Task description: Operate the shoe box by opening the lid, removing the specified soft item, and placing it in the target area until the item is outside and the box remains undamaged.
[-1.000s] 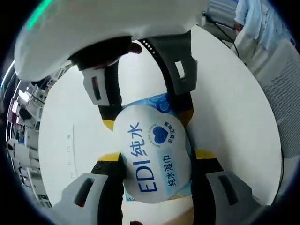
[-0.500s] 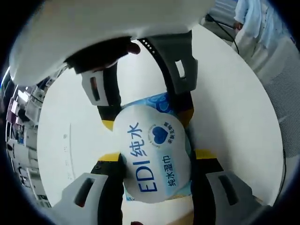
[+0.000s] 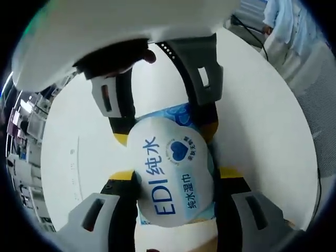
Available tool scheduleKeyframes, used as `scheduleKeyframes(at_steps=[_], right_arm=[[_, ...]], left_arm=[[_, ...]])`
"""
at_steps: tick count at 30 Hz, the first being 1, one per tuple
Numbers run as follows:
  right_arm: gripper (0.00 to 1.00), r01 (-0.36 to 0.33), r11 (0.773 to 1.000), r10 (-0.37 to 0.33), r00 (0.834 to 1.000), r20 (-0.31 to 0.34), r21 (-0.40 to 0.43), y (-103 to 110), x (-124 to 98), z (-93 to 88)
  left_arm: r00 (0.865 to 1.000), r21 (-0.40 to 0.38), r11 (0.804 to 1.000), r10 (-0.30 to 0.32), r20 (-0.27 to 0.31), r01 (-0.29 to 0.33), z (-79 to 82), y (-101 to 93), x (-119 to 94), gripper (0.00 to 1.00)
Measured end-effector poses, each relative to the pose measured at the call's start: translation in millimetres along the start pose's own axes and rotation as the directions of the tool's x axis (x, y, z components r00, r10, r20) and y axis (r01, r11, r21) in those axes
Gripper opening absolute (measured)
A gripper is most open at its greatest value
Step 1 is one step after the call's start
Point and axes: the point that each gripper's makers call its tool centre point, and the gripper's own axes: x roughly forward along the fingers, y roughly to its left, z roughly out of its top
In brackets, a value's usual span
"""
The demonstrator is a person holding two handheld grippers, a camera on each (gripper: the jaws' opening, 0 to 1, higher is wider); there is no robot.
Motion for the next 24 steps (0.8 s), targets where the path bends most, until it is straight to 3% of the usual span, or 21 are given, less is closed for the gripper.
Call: scheduleKeyframes(at_steps=[16,24], right_arm=[[0.61,0.035,0.999,-0.035,0.999,0.0,0.03,-0.6,-11.7,1.1],[0.62,0.063,0.997,-0.064,0.998,0.019,0.052,-4.8,-23.2,5.8]], left_arm=[[1.0,-0.029,0.999,0.026,-0.015,-0.027,-8.7,3.1,-13.8,0.62],[0.999,-0.067,0.997,0.045,0.012,-0.045,-1.7,6.3,-29.1,0.65]])
